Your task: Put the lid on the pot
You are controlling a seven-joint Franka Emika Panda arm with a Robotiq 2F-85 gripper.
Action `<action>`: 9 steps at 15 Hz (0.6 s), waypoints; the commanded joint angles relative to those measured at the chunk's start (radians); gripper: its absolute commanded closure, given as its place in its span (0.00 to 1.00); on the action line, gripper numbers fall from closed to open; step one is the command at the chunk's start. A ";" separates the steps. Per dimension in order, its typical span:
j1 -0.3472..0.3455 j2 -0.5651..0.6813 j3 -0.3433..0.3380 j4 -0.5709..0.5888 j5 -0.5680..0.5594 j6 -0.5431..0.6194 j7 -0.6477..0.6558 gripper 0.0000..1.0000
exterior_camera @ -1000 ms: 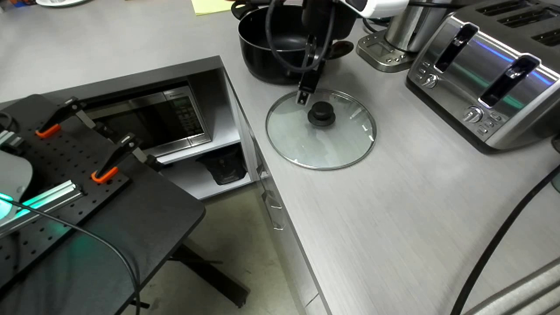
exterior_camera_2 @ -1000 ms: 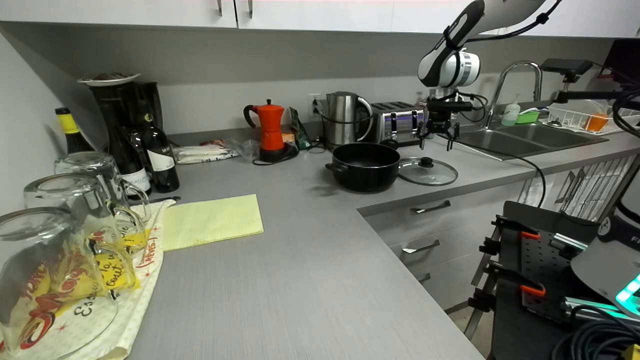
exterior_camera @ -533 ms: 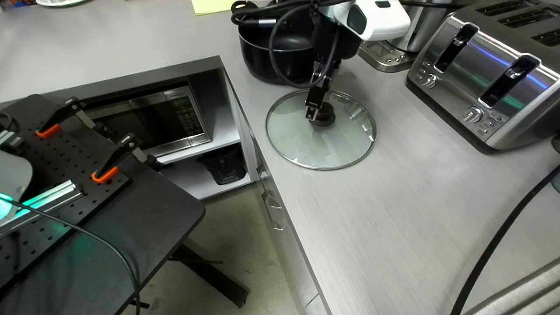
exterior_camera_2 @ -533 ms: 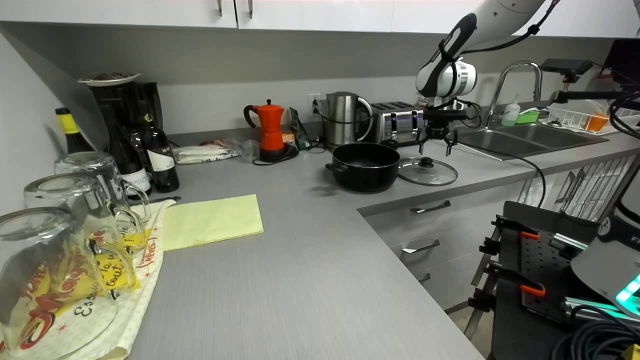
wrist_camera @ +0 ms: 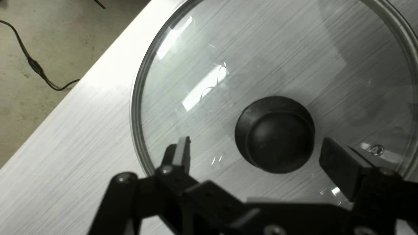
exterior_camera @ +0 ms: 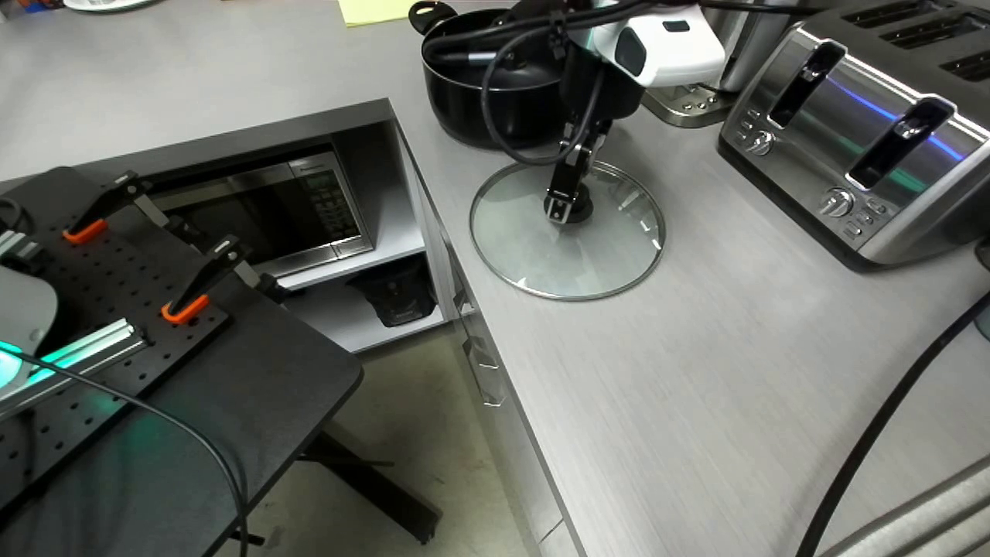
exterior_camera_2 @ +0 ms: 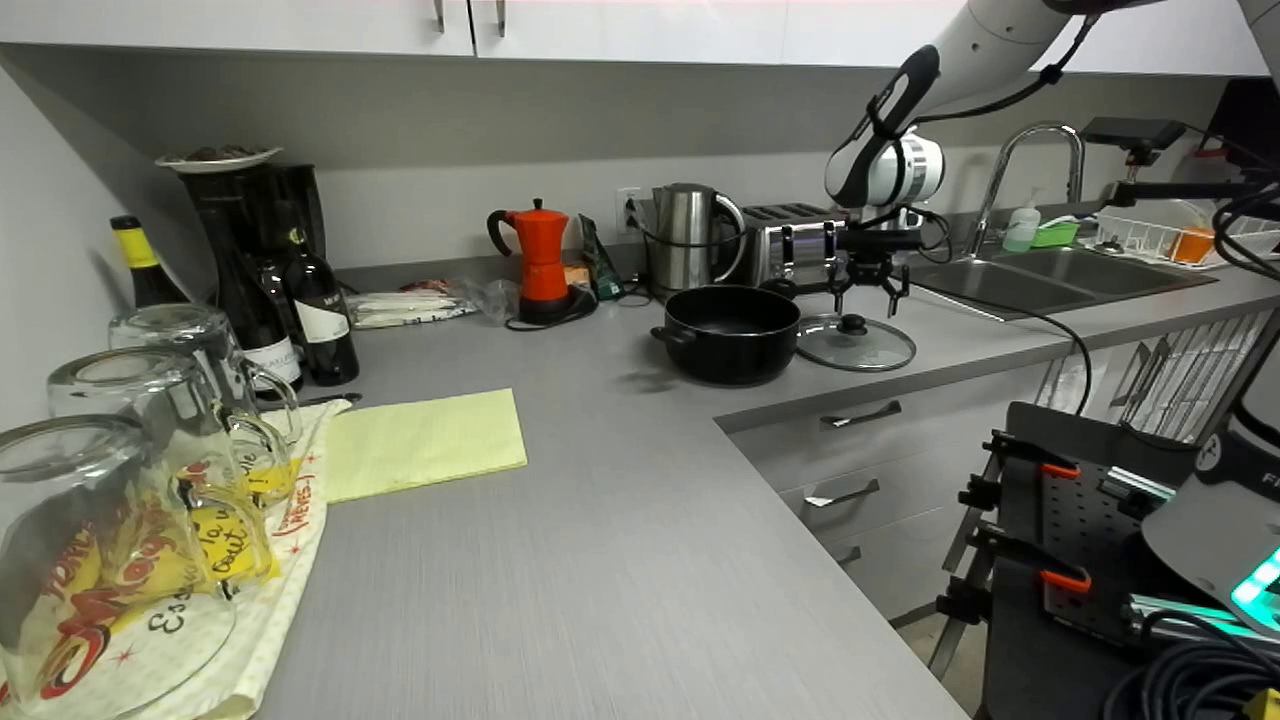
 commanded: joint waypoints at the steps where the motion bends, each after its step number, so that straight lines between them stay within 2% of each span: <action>1: 0.034 0.029 -0.026 0.028 -0.018 0.017 0.047 0.00; 9: 0.074 0.057 -0.039 0.049 -0.052 0.023 0.089 0.00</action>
